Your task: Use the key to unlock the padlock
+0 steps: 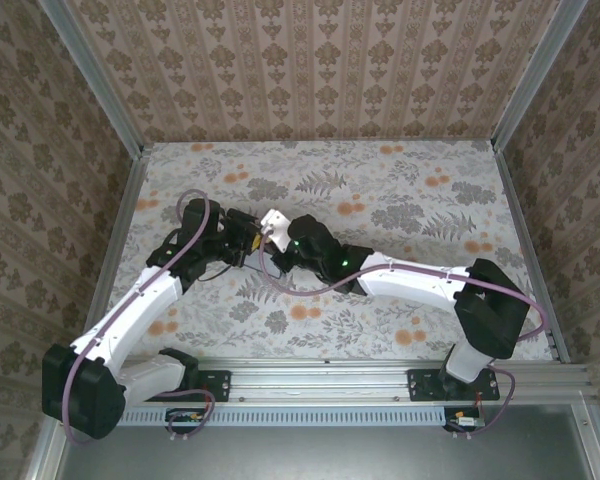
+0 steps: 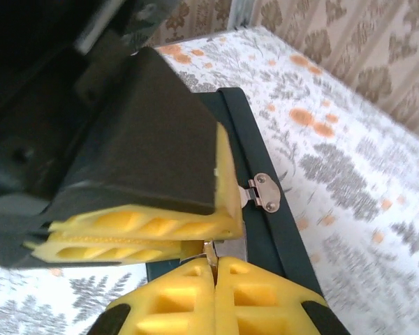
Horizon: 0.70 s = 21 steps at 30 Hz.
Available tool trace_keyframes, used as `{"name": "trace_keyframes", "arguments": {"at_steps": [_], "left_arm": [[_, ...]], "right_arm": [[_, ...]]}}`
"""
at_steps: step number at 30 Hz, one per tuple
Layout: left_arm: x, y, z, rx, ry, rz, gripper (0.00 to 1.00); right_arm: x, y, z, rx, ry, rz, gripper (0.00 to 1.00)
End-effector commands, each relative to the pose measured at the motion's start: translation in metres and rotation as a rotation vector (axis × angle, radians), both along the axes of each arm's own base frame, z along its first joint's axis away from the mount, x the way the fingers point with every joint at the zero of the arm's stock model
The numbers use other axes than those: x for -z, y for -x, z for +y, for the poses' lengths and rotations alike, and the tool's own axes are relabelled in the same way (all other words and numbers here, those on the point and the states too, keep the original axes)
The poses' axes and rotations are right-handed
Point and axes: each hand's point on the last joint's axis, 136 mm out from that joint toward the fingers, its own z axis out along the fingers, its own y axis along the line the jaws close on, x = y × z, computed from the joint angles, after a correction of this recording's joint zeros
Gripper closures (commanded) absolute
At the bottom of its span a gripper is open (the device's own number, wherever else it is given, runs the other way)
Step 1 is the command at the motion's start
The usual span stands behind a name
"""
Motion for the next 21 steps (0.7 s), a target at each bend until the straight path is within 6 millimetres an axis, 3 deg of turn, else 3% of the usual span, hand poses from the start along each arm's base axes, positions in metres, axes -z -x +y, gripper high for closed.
{"name": "trace_keyframes", "arguments": {"at_steps": [1,9,15,21], "left_arm": [[-0.03,-0.013,-0.001,-0.034,0.049,-0.096,1.0],[-0.018,-0.009,-0.011,-0.026,0.051,-0.075,1.0],[-0.02,-0.014,-0.011,-0.034,0.057,-0.082,1.0],[-0.02,-0.013,-0.013,-0.014,0.06,-0.081,1.0]], "right_arm": [[-0.028,-0.004,-0.008,0.18,-0.247,0.223,1.0],[-0.019,-0.005,-0.009,0.317,-0.487,0.479,1.0],[-0.012,-0.006,-0.014,0.321,-0.492,0.527,1.0],[-0.025,0.001,-0.023,0.179,-0.306,0.371,0.72]]}}
